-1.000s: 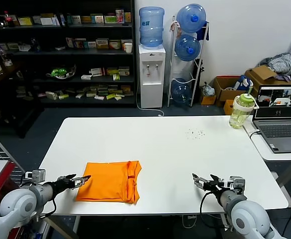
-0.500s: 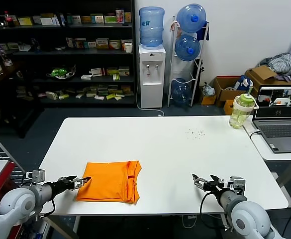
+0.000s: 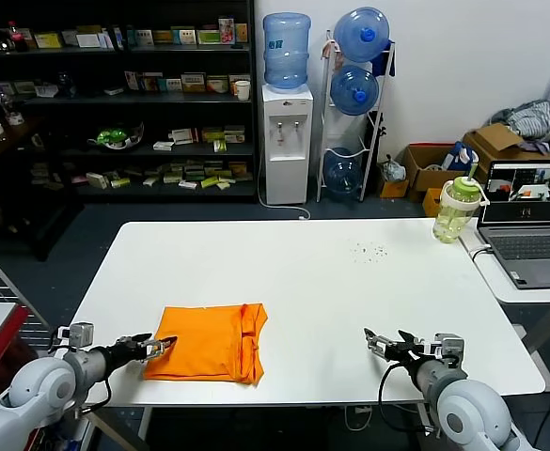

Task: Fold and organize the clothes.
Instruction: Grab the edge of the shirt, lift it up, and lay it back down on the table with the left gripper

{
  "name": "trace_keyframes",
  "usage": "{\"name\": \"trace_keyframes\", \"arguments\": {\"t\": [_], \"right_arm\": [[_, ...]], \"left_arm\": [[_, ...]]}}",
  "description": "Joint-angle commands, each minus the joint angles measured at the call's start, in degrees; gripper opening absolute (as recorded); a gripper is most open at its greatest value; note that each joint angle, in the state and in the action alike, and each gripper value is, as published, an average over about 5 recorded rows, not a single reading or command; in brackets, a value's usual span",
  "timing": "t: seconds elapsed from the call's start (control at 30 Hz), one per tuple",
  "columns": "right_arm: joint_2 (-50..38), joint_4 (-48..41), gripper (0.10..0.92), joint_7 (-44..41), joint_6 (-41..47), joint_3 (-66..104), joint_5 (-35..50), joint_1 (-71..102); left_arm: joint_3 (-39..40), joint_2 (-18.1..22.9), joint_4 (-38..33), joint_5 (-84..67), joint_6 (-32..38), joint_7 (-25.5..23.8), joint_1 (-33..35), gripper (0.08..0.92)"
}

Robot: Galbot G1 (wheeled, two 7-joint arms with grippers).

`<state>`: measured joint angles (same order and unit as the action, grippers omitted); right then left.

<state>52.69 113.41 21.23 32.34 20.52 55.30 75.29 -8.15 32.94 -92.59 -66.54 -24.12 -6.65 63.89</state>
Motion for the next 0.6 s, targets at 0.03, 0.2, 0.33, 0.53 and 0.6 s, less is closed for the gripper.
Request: {"name": "trace_keyframes", "arguments": {"t": [0.03, 0.2, 0.33, 0.53, 0.6], "right_arm": [[0.08, -0.12, 0.823, 0.08, -0.01, -0.10, 0.01, -0.10], [0.02, -0.15, 0.823, 0.10, -0.02, -0.15, 0.02, -0.14], [0.00, -0.16, 0.823, 0.11, -0.03, -0.16, 0.04, -0.15], [0.08, -0.19, 0.823, 0.13, -0.05, -0.23, 0.09, -0.18], [0.14, -0.21, 0.823, 0.13, -0.07, -0.25, 0.08, -0.19]], "left_arm": [[0.60, 1.11, 0.55, 1.42, -0.17, 0.11, -0.24, 0.750], [0.64, 1.49, 0.52, 1.49, -0.16, 0.30, -0.24, 0.612], [0.56, 1.60, 0.31, 1.43, -0.18, 0.33, 0.01, 0.499], [0.08, 1.69, -0.48, 1.21, -0.14, 0.68, 0.74, 0.326], [-0.23, 1.74, -1.13, 0.95, 0.00, 1.19, 0.98, 0.266]]}}
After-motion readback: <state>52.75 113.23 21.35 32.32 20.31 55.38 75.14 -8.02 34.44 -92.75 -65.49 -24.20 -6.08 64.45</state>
